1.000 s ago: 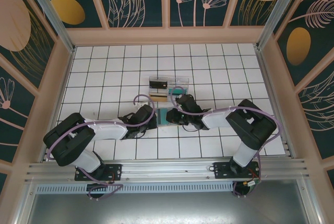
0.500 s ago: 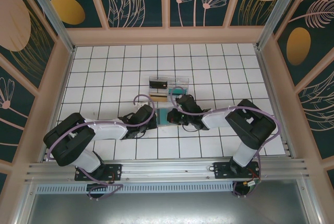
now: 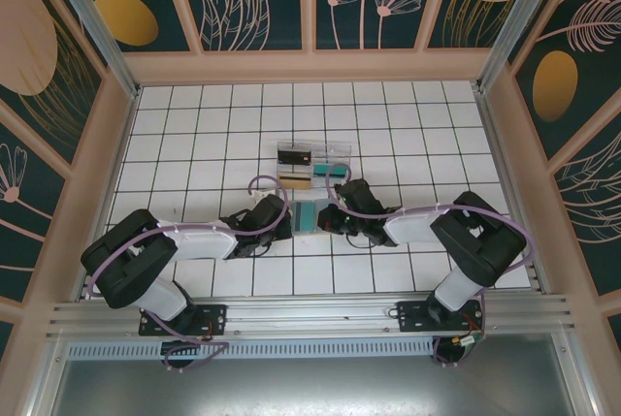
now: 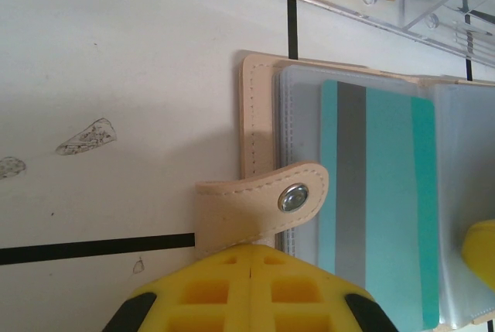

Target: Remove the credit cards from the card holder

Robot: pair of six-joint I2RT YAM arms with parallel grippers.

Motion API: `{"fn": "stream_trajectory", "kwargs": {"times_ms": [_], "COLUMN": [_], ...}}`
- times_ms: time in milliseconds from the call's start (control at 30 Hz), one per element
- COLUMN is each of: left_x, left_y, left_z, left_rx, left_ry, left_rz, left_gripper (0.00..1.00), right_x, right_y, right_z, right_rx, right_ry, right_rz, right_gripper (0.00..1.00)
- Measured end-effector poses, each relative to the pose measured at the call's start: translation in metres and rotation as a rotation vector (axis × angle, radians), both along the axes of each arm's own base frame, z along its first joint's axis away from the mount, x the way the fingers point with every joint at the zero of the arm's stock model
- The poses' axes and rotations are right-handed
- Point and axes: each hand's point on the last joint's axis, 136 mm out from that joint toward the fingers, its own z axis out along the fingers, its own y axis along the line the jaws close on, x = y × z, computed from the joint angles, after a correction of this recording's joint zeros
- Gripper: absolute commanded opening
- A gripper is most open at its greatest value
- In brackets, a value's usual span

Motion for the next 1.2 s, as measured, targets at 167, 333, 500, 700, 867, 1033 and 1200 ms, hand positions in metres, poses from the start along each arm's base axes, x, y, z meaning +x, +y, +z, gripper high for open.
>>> {"fn": "stream_trajectory", "kwargs": {"times_ms": [167, 333, 500, 700, 867, 1033, 1200], "left_x": [0.0, 0.002, 0.002, 0.002, 0.003, 0.003, 0.003], "left_y": [0.0, -0.002, -0.002, -0.002, -0.003, -0.003, -0.003], "left_z": [0.0, 0.0, 0.0, 0.0, -0.001, -0.001, -0.001], "left_rx": [0.006, 0.011, 0.011, 0.012, 0.011, 0.012, 0.012], "left_ry": [0.002, 0.003, 0.003, 0.004, 0.004, 0.004, 0.004], "left_rz": [-0.003, -0.005, -0.005, -0.005, -0.005, -0.005, -0.005], "left_gripper": [0.0, 0.0, 0.0, 0.0, 0.0, 0.0, 0.0], "right_x": [0.0, 0.002, 0.006, 0.005, 0.006, 0.006, 0.006], "right_y": [0.001, 0.005, 0.011, 0.014, 0.018, 0.02, 0.021], "right_z": [0.001, 0.006, 0.006, -0.001, -0.001, -0.001, -0.001], "right_rx": [0.003, 0.013, 0.018, 0.01, 0.012, 0.014, 0.014], "right_ry": [-0.004, -0.012, -0.013, 0.003, 0.005, 0.005, 0.005], "right_rz": [0.005, 0.009, 0.014, 0.024, 0.03, 0.035, 0.035], "right_gripper": [0.19, 0.21, 0.21, 0.22, 0.22, 0.21, 0.21]}}
